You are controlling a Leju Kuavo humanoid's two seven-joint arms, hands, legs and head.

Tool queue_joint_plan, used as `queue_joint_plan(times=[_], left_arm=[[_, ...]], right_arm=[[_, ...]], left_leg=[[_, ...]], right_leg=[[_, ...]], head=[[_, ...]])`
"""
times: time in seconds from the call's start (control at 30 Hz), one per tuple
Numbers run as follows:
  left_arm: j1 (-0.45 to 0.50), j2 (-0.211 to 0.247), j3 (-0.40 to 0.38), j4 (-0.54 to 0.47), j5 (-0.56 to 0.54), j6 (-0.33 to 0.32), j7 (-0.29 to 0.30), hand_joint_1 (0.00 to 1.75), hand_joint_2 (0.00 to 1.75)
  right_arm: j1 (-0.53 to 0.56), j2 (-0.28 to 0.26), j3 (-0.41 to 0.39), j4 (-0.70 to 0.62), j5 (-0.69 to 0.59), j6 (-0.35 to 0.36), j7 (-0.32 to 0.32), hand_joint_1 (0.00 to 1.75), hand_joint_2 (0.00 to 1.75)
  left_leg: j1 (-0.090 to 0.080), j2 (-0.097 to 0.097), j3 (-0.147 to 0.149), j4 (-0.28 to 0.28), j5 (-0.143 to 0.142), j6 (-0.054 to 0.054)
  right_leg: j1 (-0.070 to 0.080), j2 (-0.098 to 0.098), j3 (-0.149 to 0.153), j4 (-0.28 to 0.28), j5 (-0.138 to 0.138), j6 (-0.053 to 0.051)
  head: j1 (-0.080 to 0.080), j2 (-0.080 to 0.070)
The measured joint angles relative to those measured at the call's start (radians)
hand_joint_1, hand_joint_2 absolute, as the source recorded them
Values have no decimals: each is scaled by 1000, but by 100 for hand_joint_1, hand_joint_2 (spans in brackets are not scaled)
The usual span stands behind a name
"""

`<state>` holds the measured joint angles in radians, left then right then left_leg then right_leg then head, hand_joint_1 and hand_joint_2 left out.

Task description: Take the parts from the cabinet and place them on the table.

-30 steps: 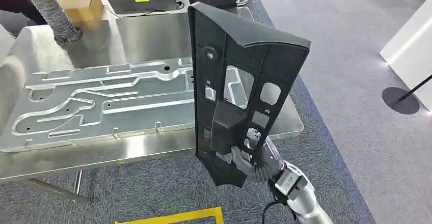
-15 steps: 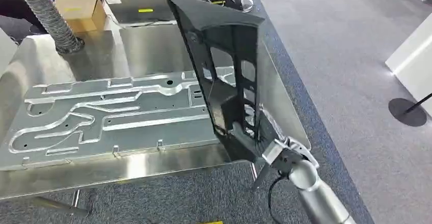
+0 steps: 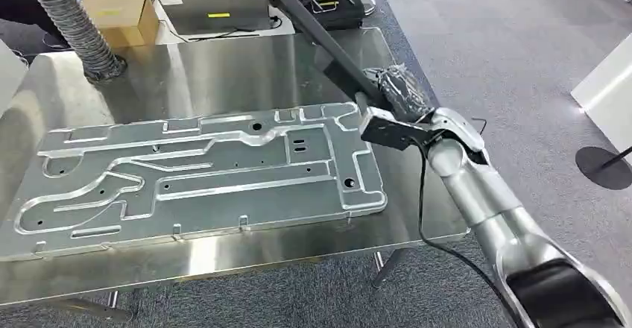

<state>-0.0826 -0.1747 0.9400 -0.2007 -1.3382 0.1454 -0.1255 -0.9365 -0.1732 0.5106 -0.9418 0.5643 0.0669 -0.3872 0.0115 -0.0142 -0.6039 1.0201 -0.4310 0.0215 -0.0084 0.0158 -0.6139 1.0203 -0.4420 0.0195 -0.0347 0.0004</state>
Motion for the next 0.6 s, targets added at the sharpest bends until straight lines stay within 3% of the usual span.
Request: queue_joint_plan(times=[0.03, 0.07, 0.13, 0.17, 0.2, 0.23, 0.3, 0.33, 0.37, 0.47, 0.53, 0.57, 0.6], left_arm=[[-2, 0, 0, 0, 0, 0, 0, 0, 175], [-4, 0, 0, 0, 0, 0, -1, 0, 175], [-5, 0, 0, 0, 3, -1, -3, 0, 175], [-3, 0, 0, 0, 7, -1, -4, 0, 175], [-3, 0, 0, 0, 7, -1, -5, 0, 175], [-3, 0, 0, 0, 8, -1, -8, 0, 175], [-3, 0, 0, 0, 8, -1, -16, 0, 175], [-2, -2, 0, 0, 7, -1, -20, 0, 175], [-4, -4, 0, 0, 7, 0, -22, 0, 175], [-6, -4, 0, 0, 8, 7, -18, 0, 175], [-7, -3, 0, 0, 8, 6, -4, 0, 175], [-8, -2, 0, 0, 8, 6, 0, 0, 175], [-8, -2, 0, 0, 8, 6, 4, 0, 175]], right_arm=[[-38, 0, 18, 43, 30, -17, 3, 175, 175], [-73, 3, 39, 86, 56, -34, 8, 175, 175], [-128, 18, 80, 167, 115, -63, 27, 175, 175], [-148, 24, 104, 207, 153, -75, 37, 175, 175], [-161, 31, 127, 237, 186, -82, 46, 175, 175], [-173, 39, 156, 269, 224, -90, 57, 175, 175], [-200, 52, 204, 320, 284, -109, 79, 175, 175], [-210, 65, 230, 348, 309, -122, 91, 175, 175], [-218, 74, 247, 367, 322, -134, 96, 175, 175], [-225, 107, 307, 428, 368, -151, 112, 175, 175], [-223, 129, 333, 454, 383, -151, 118, 175, 175], [-225, 136, 345, 470, 386, -153, 122, 175, 175], [-224, 146, 356, 482, 391, -156, 126, 175, 175]], left_leg=[[-1, -1, 1, 0, 0, 2], [-1, -1, 1, 0, -2, 7], [-3, 0, 4, 0, -6, 13], [-3, -1, 7, 0, -9, 15], [-4, -3, 11, 0, -12, 16], [-5, -6, 17, 0, -16, 15], [-10, -10, 34, 0, -26, 13], [-9, -10, 38, -2, -31, 12], [-17, -10, 37, -2, -33, 7], [-8, -9, 44, -15, -35, -9], [-12, -4, 50, -5, -51, -20], [-13, -2, 29, 39, -76, -24], [-10, -2, -10, 116, -109, -29]], right_leg=[[-2, -5, -9, 24, -14, 4], [-2, -7, -36, 80, -42, 8], [-3, -9, -129, 255, -105, 14], [-4, -10, -165, 313, -113, 14], [-4, -10, -177, 318, -97, 12], [-3, -10, -164, 278, -60, 8], [4, -10, -88, 96, 51, -12], [10, -11, -60, 19, 73, -26], [13, -12, -46, 12, 61, -30], [19, -12, -38, -6, 52, -35], [4, -15, -12, -39, 56, -35], [3, -18, -5, -43, 55, -40], [3, -16, -3, -43, 53, -42]], head=[[0, 0], [0, 0], [0, 0], [0, 0], [0, 0], [0, 0], [0, 0], [0, 0], [0, 0], [0, 0], [0, 0], [0, 0], [0, 0]])
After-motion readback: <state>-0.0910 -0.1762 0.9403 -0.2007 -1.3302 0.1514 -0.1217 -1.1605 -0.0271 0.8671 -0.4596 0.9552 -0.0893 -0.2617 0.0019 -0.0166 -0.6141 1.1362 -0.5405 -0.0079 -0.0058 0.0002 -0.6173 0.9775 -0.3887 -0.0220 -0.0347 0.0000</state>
